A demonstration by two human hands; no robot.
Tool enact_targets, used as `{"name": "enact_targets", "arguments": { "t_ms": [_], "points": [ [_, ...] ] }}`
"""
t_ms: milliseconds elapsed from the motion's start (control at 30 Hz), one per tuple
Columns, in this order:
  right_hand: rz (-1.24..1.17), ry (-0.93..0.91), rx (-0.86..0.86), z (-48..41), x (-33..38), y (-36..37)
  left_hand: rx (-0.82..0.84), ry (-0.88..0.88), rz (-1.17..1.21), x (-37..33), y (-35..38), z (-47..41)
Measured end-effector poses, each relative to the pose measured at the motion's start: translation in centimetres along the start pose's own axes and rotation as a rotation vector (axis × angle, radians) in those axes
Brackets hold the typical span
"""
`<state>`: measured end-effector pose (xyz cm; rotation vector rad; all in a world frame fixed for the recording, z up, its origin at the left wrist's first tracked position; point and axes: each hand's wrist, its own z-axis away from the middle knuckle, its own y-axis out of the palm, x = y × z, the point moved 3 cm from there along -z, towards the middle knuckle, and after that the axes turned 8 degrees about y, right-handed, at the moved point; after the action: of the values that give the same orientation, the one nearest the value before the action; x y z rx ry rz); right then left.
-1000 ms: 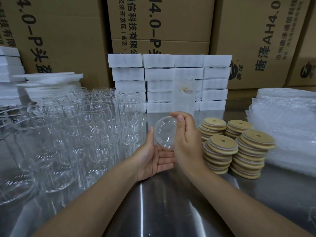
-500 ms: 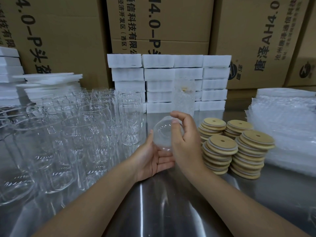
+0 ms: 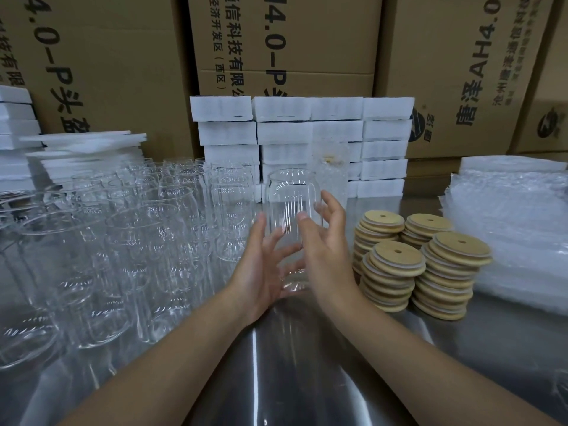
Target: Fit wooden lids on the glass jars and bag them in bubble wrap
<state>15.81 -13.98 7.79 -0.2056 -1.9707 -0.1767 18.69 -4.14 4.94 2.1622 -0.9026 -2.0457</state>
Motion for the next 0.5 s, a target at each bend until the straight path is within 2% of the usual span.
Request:
{"name": "enact_targets", "arguments": {
  "t_ms": [233,400,500],
  "points": [
    [0.062,-0.107,-0.023,-0.33,-0.15,-0.06,-0.039,0.163,-0.242,0.11,-0.04,0.06],
    [0.024,-0.083,-0.016,-0.55,-0.4,-0.22,-0.085,0.192,-0.243,-0.14,0.04,0.0],
    [-0.1,-0.011,0.043,-0.53,-0.29,-0.21,-0.048,0.174,-0.262,-0.26,-0.1,-0.04]
  ]
}}
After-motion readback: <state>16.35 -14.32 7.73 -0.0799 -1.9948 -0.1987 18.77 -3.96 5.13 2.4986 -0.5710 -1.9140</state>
